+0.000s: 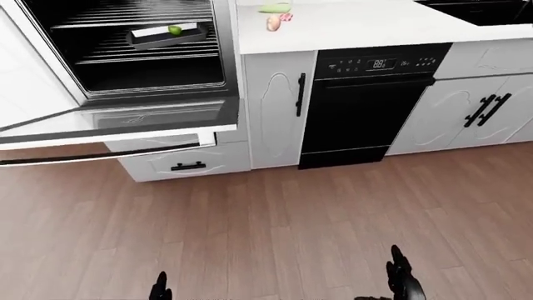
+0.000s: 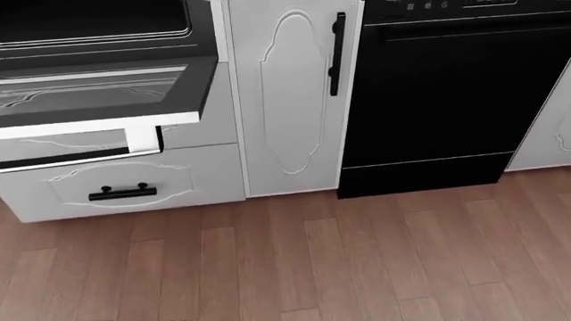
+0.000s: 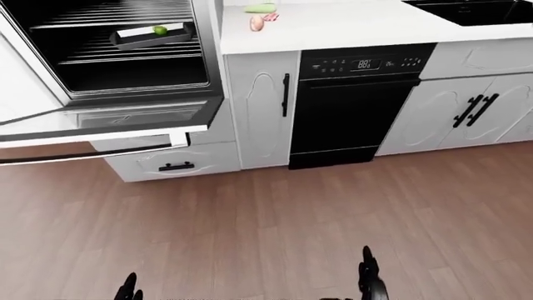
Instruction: Close the oven door.
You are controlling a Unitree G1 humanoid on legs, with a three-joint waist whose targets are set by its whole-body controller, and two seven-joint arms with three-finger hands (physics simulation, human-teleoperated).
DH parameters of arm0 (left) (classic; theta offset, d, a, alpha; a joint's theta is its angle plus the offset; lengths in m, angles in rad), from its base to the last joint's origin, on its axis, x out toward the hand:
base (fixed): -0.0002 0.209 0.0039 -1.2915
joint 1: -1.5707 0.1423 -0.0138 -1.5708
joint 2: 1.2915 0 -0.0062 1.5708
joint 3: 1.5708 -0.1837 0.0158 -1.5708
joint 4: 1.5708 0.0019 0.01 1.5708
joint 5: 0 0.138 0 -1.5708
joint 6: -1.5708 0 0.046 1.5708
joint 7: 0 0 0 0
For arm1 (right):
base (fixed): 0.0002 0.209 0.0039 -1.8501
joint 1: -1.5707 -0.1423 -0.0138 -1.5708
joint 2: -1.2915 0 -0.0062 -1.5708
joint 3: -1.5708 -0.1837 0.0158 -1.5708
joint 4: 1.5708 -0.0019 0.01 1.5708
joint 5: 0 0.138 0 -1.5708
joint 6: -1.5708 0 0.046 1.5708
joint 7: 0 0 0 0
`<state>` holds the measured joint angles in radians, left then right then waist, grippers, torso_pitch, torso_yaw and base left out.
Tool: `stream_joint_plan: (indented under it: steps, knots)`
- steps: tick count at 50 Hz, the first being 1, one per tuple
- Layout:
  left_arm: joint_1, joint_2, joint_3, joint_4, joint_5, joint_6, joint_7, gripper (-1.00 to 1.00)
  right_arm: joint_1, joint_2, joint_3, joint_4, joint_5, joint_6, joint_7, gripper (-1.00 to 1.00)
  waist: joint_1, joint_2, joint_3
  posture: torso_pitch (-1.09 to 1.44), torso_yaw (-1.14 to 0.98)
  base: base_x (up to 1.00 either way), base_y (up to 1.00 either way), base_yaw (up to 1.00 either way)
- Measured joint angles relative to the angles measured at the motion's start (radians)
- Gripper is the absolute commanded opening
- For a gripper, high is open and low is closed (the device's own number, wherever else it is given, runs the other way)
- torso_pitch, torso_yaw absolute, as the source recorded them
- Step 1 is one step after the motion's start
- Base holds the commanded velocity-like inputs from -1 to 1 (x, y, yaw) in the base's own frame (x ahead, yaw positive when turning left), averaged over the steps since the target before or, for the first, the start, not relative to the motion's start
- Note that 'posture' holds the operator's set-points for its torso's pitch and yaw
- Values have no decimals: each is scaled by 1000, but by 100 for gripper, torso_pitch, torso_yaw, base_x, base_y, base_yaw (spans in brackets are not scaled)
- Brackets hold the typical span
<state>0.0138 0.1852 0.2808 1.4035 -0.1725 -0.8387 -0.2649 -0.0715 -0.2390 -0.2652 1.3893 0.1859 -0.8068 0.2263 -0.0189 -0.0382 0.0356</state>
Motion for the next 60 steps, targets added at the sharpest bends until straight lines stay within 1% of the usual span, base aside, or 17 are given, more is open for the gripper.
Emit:
stream_joint_plan:
  steps: [3, 5, 6, 11, 21, 23, 25, 27, 31, 34, 39, 41, 50, 52, 54, 56, 60]
  knots:
    - [1, 2, 2, -4, -2, -5, 2, 100, -1, -1, 0, -3, 0, -2, -1, 100, 0, 50, 9, 0, 0, 0, 38, 0]
    - [4, 3, 3, -3, -4, -7, 0, 100, 0, -1, 1, 0, -1, -1, 0, 100, 3, 96, 4, 0, 0, 0, 38, 0]
    - [5, 9, 4, -1, -5, -6, 0, 100, -2, 4, 2, 0, -1, 0, 0, 100, 10, 109, -2, 0, 0, 0, 38, 0]
    - [8, 18, 12, -5, -13, 1, 10, 100, -2, 27, 18, 6, -20, 11, 14, 100, 23, 85, -1, 0, 0, 0, 38, 0]
    - [45, -4, 1, 8, 30, 64, 0, 100, 17, 11, 10, 4, -32, 41, -10, 100, 8, -50, 8, 0, 0, 0, 38, 0]
    - [46, -16, -3, 7, 37, 78, 2, 100, 21, 5, 8, 8, -37, 52, -16, 100, -4, -30, 11, 0, 0, 0, 39, 0]
    - [52, -19, -5, 10, 43, 85, -3, 100, 28, 5, 6, 12, -39, 56, -20, 100, -8, -35, -2, 0, 0, 0, 38, 0]
    - [54, -14, 1, 9, 43, 87, -7, 100, 27, 4, 6, 9, -40, 53, -20, 100, -6, -25, -6, 0, 0, 0, 38, 0]
    - [54, -2, 14, -1, 31, 81, -7, 100, 22, 1, 5, -1, -41, 45, -21, 100, -2, 38, 6, 0, 0, 0, 38, 0]
    - [57, 1, 18, 1, 25, 78, -7, 100, 25, 0, 6, 3, -42, 43, -20, 100, 3, 108, 0, 0, 0, 0, 38, 0]
    - [55, 13, 50, -1, -7, 87, -23, 100, 20, 28, 21, 8, -57, 54, -7, 100, 27, 91, -3, 0, 0, 0, 38, 0]
    - [48, 5, 91, -3, -67, 100, -82, 100, 22, 22, 17, 8, -58, 55, -5, 100, 22, 69, 0, 0, 0, 0, 38, 0]
    - [48, 4, 82, 5, -162, 124, -146, 100, 24, 3, -1, 5, -40, 53, -14, 100, 10, -47, 7, 0, 0, 0, 38, 0]
    - [44, -11, 73, 5, -164, 128, -147, 100, 23, -3, -4, 6, -40, 59, -17, 100, -2, -25, 9, 0, 0, 0, 38, 0]
    - [45, -15, 66, 9, -161, 132, -152, 100, 28, -3, -5, 10, -40, 61, -19, 100, -6, -32, -3, 0, 0, 0, 39, 0]
    - [46, -13, 66, 9, -161, 130, -155, 100, 26, -4, -4, 9, -41, 60, -19, 100, -5, -25, -8, 0, 0, 0, 39, 0]
    - [43, -7, 70, 1, -170, 121, -152, 100, 23, -7, -6, 1, -41, 54, -20, 100, -2, 38, 7, 0, 0, 0, 38, 0]
